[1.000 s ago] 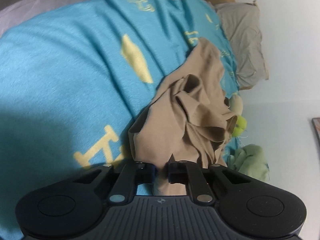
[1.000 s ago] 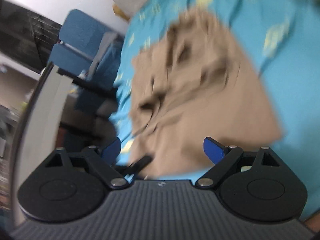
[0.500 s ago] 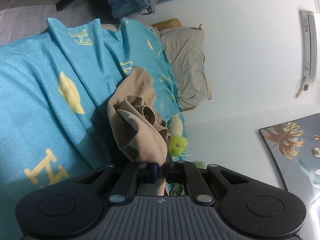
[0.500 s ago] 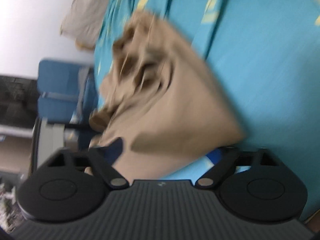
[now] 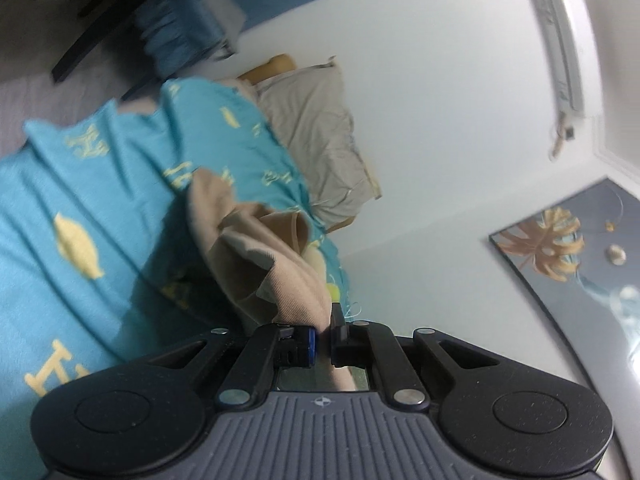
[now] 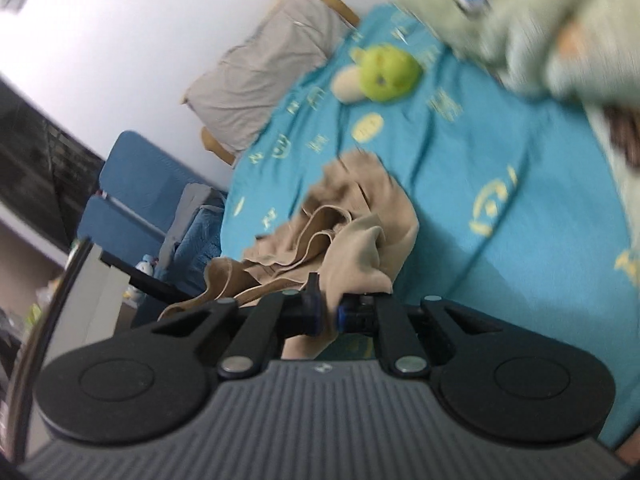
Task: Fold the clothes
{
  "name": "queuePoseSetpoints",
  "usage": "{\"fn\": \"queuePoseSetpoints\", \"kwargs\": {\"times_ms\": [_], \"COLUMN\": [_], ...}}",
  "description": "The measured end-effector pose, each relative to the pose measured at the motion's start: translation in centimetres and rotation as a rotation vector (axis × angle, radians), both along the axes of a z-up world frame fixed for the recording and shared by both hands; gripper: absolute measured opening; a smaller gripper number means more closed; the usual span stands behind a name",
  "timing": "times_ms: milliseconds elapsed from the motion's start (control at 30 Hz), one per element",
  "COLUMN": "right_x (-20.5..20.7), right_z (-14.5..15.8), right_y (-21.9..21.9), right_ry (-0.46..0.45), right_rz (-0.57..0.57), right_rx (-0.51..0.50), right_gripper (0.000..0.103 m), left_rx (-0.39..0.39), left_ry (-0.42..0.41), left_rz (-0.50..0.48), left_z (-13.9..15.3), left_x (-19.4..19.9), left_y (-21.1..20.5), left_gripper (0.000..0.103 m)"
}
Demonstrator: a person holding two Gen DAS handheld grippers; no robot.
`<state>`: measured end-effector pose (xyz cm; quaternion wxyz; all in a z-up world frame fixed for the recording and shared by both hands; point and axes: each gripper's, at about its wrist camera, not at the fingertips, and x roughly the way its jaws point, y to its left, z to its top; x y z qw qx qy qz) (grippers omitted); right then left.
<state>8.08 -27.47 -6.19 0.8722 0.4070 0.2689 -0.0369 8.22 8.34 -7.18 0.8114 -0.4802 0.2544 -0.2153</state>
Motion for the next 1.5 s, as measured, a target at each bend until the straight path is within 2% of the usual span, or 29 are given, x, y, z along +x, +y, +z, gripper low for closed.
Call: {"fn": "queuePoseSetpoints", "kwargs": {"times_ms": [67,267,400,600,733,800,967,1200,1300,1500], "right_x": [-0.3,-3.1,-6.5,-12.6,-14.8,-14.7,-11.2,-3.3,0.6,7.0], "right_z": [1.8,4.7,6.4,6.8,6.7,6.4,5.6,4.1,2.8,-1.3], "right_y": [0.0,-1.1,-0.6,-0.2,0.1,0.0,-0.7,-1.3,-1.5,-1.4], "right_ry": [-0.016,-0.017,-0.011,0.000,0.008,0.024,0.060,0.110,0.150,0.213], "right_rz": [0.008,0.030,0.061,0.104,0.130,0.137,0.129,0.097,0.089,0.094], "right_rx": [-0.052,-0.021,-0.072,-0.090,-0.093,-0.074,-0.033,-0.010,-0.001,0.023], "right_gripper": [0.010,0.010,0.010,0.010,0.010,0.010,0.011,0.011,0.011,0.011], "left_rx": [0.042,0.100,0.129,0.173,0.164,0.171,0.198,0.227,0.249,0.311], "left_ry": [-0.008,-0.016,-0.020,-0.026,-0.003,0.007,0.024,0.059,0.090,0.112], "left_rz": [-0.011,-0.020,-0.023,-0.028,-0.018,-0.016,0.008,0.038,0.044,0.029], "left_z": [1.4,4.2,5.8,8.2,7.3,7.1,7.0,6.6,5.3,1.0], "left_x": [-0.7,-6.3,-10.4,-16.6,-19.0,-18.3,-14.9,-5.4,-0.8,5.5], "left_y": [-0.4,-0.4,-0.3,-0.1,0.5,0.4,-0.2,-2.1,-2.4,-2.4], "left_gripper": [0.006,0.006,0.006,0.006,0.006,0.006,0.006,0.006,0.006,0.007]}}
